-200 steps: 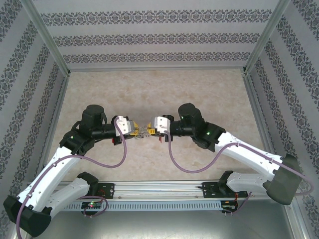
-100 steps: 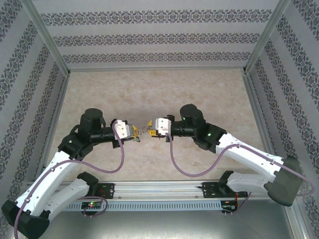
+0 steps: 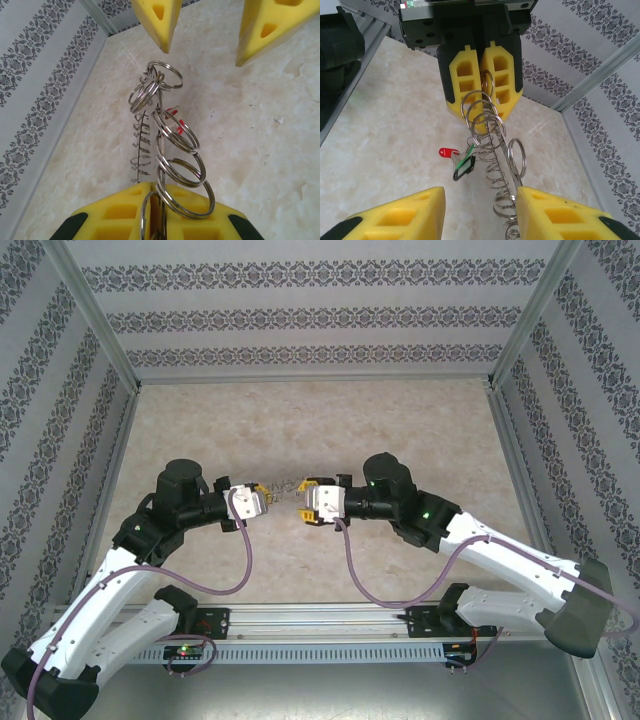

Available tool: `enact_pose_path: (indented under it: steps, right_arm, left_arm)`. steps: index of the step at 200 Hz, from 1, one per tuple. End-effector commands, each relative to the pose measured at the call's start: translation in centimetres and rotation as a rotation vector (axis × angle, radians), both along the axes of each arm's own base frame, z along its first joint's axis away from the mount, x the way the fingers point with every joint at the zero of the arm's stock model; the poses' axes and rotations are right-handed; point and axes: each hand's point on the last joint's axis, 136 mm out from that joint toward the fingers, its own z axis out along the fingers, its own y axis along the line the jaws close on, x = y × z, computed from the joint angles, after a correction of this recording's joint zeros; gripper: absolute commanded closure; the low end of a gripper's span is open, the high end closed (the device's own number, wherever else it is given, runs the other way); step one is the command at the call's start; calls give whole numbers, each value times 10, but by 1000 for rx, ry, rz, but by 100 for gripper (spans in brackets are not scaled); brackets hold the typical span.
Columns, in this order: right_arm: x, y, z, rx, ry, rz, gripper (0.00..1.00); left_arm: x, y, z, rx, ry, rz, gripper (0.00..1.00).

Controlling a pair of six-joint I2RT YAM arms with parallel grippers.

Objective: Put the keys on the keyring

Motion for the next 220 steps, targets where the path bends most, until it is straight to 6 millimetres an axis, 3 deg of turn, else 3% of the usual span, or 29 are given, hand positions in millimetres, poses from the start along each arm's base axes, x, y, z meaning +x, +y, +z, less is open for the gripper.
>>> enact_pose_path:
  steps: [1,71,104,142,169,220]
  right_arm:
    - [4,2,22,35,-81,-17,58]
    - [6,-15,23,41,-147,-85,52]
    - [5,-19,23,104,-112,-116,51]
    - [-8,-19,24,144,-79,-93,49]
    - [-17,-16,33,234,-39,-65,55]
    - [-18,-3,39,223,-190,-103,53]
  left_arm:
    - [-1,0,13,0,-80,-21,100]
    - [-7,-3,20,-26,-68,-46,100]
    - [-9,-10,28,-118,-35,-53,100]
    - [-9,-14,28,-180,60,-37,100]
    - [-2,-19,36,-278,178,10,100]
    - [3,-31,49,-400,442,49,100]
